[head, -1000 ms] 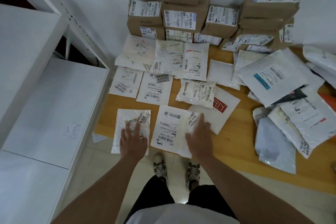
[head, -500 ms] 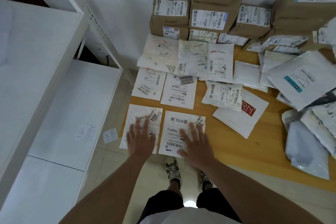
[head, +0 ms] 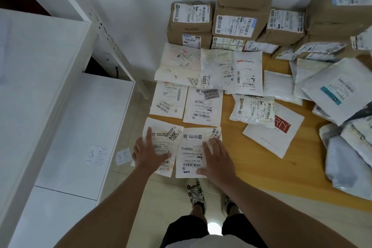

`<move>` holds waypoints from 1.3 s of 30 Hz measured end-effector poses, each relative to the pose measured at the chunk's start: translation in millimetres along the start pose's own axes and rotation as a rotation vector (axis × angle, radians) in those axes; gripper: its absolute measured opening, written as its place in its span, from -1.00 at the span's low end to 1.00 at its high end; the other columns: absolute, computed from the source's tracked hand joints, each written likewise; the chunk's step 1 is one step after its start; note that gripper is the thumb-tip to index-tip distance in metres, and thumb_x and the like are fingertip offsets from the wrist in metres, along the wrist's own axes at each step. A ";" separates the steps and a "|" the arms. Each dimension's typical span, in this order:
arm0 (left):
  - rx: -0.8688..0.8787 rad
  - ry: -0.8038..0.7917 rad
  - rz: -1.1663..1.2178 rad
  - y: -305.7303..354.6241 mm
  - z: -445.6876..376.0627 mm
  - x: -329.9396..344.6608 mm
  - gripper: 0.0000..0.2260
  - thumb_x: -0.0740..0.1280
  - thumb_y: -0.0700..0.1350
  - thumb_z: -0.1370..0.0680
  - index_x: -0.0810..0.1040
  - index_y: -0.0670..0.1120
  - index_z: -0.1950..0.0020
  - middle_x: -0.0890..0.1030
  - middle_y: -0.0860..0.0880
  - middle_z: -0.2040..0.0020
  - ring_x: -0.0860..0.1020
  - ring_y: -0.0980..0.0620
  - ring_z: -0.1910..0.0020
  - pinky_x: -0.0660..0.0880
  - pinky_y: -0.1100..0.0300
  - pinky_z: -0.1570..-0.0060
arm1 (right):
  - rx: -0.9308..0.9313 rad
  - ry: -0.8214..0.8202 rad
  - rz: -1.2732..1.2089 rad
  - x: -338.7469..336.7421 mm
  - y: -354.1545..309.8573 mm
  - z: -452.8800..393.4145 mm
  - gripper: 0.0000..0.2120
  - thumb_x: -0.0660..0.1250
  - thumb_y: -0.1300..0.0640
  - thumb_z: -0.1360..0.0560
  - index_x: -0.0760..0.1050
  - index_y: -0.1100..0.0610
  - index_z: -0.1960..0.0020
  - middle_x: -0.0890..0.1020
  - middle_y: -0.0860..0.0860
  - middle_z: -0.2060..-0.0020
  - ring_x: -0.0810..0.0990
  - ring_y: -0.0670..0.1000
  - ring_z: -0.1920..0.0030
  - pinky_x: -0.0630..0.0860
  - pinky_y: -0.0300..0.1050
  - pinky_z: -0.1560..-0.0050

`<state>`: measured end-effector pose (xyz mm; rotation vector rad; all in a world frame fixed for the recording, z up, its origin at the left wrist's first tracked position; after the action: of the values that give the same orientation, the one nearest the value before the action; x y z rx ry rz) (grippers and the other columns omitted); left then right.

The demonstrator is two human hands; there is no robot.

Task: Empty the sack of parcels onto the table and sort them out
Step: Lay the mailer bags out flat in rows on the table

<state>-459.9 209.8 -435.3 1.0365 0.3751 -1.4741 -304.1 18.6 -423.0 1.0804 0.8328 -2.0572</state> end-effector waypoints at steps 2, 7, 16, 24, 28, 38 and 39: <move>0.020 0.028 -0.006 0.0 0.4 -2.8 0.10 0.56 0.22 -0.29 -0.14 0.15 -0.57 0.05 -0.19 -0.45 0.19 -0.24 -0.40 0.20 -0.23 -0.36 | -0.005 0.037 -0.013 5.0 2.0 0.0 0.09 0.60 -0.32 -0.07 0.40 0.29 -0.38 0.44 0.26 -0.35 0.39 0.27 -0.40 0.48 0.20 -0.29; 0.124 0.117 -0.029 8.7 -2.2 -7.3 0.04 0.56 0.19 -0.30 -0.03 0.09 -0.57 0.10 -0.17 -0.40 0.24 -0.21 -0.33 0.32 -0.17 -0.30 | -0.005 0.156 -0.023 3.2 2.7 -0.7 0.07 0.62 -0.28 -0.09 0.40 0.38 -0.34 0.46 0.29 -0.31 0.43 0.28 -0.37 0.44 0.14 -0.30; 0.135 0.105 -0.025 20.2 -17.7 -8.5 -0.01 0.51 0.24 -0.34 -0.04 0.08 -0.56 0.05 -0.20 -0.45 0.20 -0.27 -0.40 0.33 -0.22 -0.32 | 0.032 0.288 -0.052 -4.7 1.6 -12.4 0.02 0.62 -0.21 -0.14 0.38 0.36 -0.38 0.42 0.32 -0.35 0.36 0.32 -0.41 0.40 0.17 -0.34; 0.119 0.076 -0.057 23.8 -20.8 -3.8 -0.07 0.39 0.35 -0.38 -0.03 0.10 -0.59 -0.05 -0.22 -0.53 0.08 -0.31 -0.48 0.13 -0.21 -0.44 | 0.031 0.276 -0.070 6.9 8.8 -15.0 -0.07 0.59 -0.26 -0.18 0.40 0.17 -0.39 0.41 0.31 -0.36 0.37 0.37 -0.39 0.40 0.24 -0.28; 0.114 0.064 -0.063 23.6 -19.6 -2.6 -0.07 0.39 0.33 -0.40 -0.06 0.11 -0.59 -0.08 -0.21 -0.55 0.04 -0.30 -0.50 0.09 -0.20 -0.45 | 0.026 0.258 -0.062 9.0 10.9 -15.9 -0.08 0.57 -0.28 -0.19 0.37 0.14 -0.40 0.40 0.30 -0.36 0.36 0.37 -0.40 0.41 0.24 -0.27; 0.086 0.064 -0.005 19.7 -20.2 0.3 -0.08 0.46 0.27 -0.37 0.01 0.12 -0.56 -0.05 -0.17 -0.56 0.03 -0.28 -0.52 0.14 -0.24 -0.43 | -0.013 0.230 -0.064 12.9 16.6 -6.4 -0.10 0.54 -0.27 -0.25 0.34 0.13 -0.43 0.35 0.24 -0.41 0.25 0.31 -0.46 0.42 0.22 -0.28; 0.086 0.064 -0.005 19.8 -20.5 0.7 -0.08 0.46 0.27 -0.37 0.01 0.12 -0.56 -0.05 -0.17 -0.56 0.03 -0.28 -0.52 0.14 -0.24 -0.43 | -0.017 0.219 -0.065 13.8 16.6 -5.4 -0.10 0.55 -0.26 -0.24 0.34 0.13 -0.42 0.36 0.25 -0.41 0.27 0.32 -0.46 0.45 0.23 -0.27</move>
<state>-434.0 220.6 -440.4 1.1547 0.3628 -1.4746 -294.8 9.6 -441.1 1.3014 1.0028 -2.0047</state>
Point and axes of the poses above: each hand's wrist, its own z-axis away from the middle knuckle, its own x-axis out of the palm, y = z × x, the point moved 4 cm from there along -z, towards the middle knuckle
